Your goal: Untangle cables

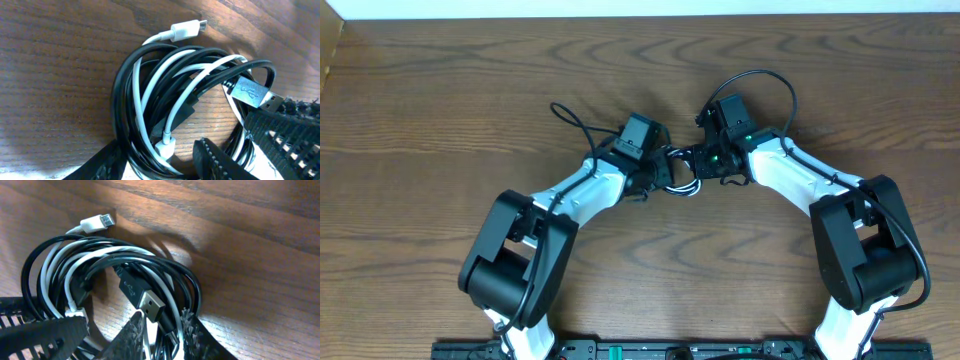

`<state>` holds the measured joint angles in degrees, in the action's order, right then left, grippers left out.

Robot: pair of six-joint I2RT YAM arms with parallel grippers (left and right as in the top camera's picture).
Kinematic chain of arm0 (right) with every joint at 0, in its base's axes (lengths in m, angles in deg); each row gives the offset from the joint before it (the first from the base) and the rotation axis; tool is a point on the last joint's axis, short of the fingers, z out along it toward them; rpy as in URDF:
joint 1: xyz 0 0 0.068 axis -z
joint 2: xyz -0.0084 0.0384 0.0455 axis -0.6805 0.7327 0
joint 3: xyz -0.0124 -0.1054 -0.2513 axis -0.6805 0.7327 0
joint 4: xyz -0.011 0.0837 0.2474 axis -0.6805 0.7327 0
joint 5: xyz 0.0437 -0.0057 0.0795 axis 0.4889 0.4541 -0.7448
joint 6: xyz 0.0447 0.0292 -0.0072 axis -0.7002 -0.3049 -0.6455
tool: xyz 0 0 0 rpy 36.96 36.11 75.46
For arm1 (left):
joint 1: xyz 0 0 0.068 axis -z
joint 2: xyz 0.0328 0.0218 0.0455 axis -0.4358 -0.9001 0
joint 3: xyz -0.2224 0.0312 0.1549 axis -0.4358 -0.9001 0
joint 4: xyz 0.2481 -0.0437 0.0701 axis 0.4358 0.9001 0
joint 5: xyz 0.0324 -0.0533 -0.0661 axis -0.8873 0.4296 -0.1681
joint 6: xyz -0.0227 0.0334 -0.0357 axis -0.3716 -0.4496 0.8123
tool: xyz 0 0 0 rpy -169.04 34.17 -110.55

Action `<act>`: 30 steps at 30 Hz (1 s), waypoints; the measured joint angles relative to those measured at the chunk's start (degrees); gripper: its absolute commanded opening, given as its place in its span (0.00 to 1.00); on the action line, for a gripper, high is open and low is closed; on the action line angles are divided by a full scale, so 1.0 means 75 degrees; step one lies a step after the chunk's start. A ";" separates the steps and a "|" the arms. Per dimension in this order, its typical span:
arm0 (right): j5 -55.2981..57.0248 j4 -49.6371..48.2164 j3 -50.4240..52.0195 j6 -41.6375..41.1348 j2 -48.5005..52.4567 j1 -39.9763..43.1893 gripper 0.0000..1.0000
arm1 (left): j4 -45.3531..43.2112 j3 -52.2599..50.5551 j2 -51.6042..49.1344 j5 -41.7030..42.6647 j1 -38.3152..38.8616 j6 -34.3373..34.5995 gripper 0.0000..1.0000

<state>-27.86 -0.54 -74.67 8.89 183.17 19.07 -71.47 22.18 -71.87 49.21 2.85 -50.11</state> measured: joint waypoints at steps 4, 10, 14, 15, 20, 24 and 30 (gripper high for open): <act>0.0009 0.0000 0.0000 0.0000 0.0000 0.0000 0.21 | 0.0064 0.0032 -0.0017 -0.0224 0.0070 -0.0012 0.24; 0.0003 0.0213 0.0000 0.0076 0.0000 0.0050 0.37 | 0.0035 0.0134 -0.0163 -0.0265 0.0064 -0.0041 0.08; -0.0475 0.0236 0.0000 0.0393 0.0000 0.0154 0.48 | 0.0082 0.0149 -0.0131 0.0242 -0.0134 -0.0597 0.08; -0.0708 0.0213 0.0000 0.0472 0.0000 0.0219 0.48 | 0.0125 0.0149 -0.0096 0.0376 -0.0227 -0.0772 0.08; -0.2495 -0.0280 -0.0003 0.0653 -0.0006 0.0918 0.47 | 0.0198 0.0149 0.0647 0.1250 -0.0836 -0.1521 0.08; -0.4016 -0.0781 -0.0006 0.0749 -0.0012 0.1655 0.55 | 0.0189 0.0160 0.1373 0.2101 -0.1224 -0.2014 0.07; -0.6350 -0.1209 -0.0023 0.0842 -0.0012 0.2748 0.62 | 0.0213 0.0169 0.1559 0.3057 -0.1335 -0.2387 0.07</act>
<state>-75.48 -9.61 -74.84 15.21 183.09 39.68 -69.88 23.45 -60.18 72.14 -7.16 -68.01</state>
